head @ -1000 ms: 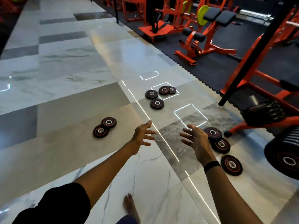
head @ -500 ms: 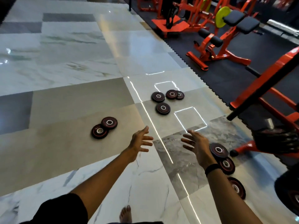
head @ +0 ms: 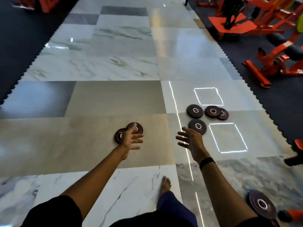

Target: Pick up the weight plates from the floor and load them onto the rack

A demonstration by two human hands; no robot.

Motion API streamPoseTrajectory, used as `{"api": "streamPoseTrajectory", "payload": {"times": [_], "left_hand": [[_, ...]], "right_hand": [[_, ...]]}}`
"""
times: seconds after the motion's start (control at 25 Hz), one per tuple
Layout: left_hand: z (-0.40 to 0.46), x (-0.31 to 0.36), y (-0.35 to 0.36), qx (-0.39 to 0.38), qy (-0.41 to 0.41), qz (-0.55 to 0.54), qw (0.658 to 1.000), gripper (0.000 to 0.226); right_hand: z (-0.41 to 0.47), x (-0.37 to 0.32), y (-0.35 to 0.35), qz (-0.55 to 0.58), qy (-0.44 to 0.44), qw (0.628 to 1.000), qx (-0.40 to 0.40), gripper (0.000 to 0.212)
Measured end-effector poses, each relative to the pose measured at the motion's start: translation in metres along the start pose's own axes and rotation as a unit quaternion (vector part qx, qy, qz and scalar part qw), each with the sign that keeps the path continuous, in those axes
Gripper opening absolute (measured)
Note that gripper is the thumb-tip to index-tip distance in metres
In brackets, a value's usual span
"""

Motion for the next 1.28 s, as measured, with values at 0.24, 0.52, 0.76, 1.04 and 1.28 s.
{"api": "streamPoseTrajectory", "payload": {"times": [0.24, 0.52, 0.76, 1.04, 1.28], "left_hand": [[0.079, 0.058, 0.006, 0.11, -0.01, -0.037, 0.993, 0.051], [0.153, 0.087, -0.023, 0.199, -0.028, -0.109, 0.974, 0.047], [0.249, 0.098, -0.059, 0.232, -0.077, -0.144, 0.959, 0.05], [0.355, 0.083, -0.083, 0.261, -0.15, -0.163, 0.94, 0.041], [0.48, -0.038, -0.099, 0.303, -0.227, -0.156, 0.912, 0.022]], "right_hand": [[0.126, -0.087, 0.036, -0.114, -0.01, 0.989, -0.097, 0.031], [0.241, -0.113, 0.138, -0.246, 0.042, 0.948, -0.197, 0.031], [0.32, -0.106, 0.206, -0.343, 0.106, 0.905, -0.23, 0.025], [0.432, -0.075, 0.259, -0.432, 0.155, 0.855, -0.241, 0.035], [0.578, 0.079, 0.279, -0.532, 0.1, 0.797, -0.269, 0.036]]}}
Point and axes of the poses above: each hand's wrist, its own z-axis towards the middle knuckle, its own y-axis out of the palm, x = y × z, the point moved 2 cm from there along z, towards the middle knuckle, and after that the axes turned 3 degrees about y, right-handed, at the moved point
